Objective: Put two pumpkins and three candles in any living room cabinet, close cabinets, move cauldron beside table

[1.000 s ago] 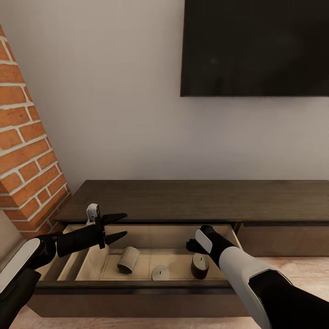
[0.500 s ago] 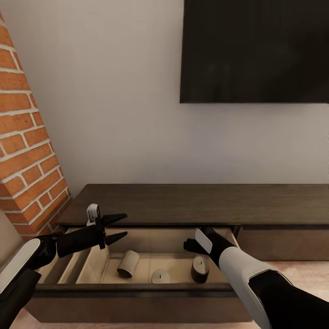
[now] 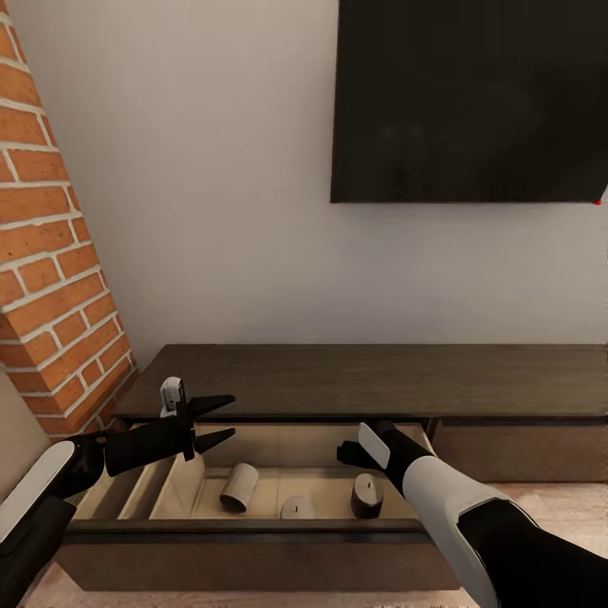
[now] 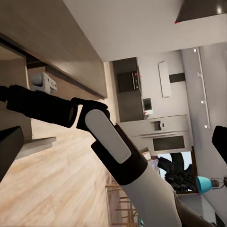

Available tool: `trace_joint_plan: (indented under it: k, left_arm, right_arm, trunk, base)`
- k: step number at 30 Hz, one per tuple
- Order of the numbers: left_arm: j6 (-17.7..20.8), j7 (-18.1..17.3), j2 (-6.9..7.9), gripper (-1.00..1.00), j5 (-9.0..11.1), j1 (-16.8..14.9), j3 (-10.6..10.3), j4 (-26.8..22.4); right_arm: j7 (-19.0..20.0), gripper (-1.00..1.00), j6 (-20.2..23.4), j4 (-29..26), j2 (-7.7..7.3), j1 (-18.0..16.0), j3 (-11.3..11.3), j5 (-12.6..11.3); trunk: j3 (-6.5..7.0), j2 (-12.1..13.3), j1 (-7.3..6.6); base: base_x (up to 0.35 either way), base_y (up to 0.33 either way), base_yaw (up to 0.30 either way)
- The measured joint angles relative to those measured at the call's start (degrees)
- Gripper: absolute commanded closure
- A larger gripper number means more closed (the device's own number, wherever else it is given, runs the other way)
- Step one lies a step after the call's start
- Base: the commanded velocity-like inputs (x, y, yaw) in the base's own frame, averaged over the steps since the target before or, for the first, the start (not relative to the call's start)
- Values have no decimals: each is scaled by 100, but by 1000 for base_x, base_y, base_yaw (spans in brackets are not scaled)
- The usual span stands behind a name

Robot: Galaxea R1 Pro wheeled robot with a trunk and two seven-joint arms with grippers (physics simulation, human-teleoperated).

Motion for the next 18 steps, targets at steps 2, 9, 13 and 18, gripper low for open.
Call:
trace_joint_plan:
  k: [2,9,13,18]
  left_arm:
    - [0,0,0,-100,0,0,0,0]
    - [0,0,0,-100,0,0,0,2]
    - [0,0,0,-100,0,7,0,2]
    - [0,0,0,-100,0,6,-1,2]
  right_arm:
    - [-1,-100,16,-1,4,0,0,0]
    - [3,-100,17,-1,-12,0,0,0]
    - [3,-100,18,-1,-26,0,-5,1]
    - [5,-100,18,-2,-35,1,-22,-37]
  trunk:
    - [36,80,-46]
    - [162,361,-198]
    - [233,521,-286]
    - [320,722,-397]
  base:
    - [-14,0,0]
    - [-78,0,0]
    - [-189,0,0]
    - [-38,0,-64]
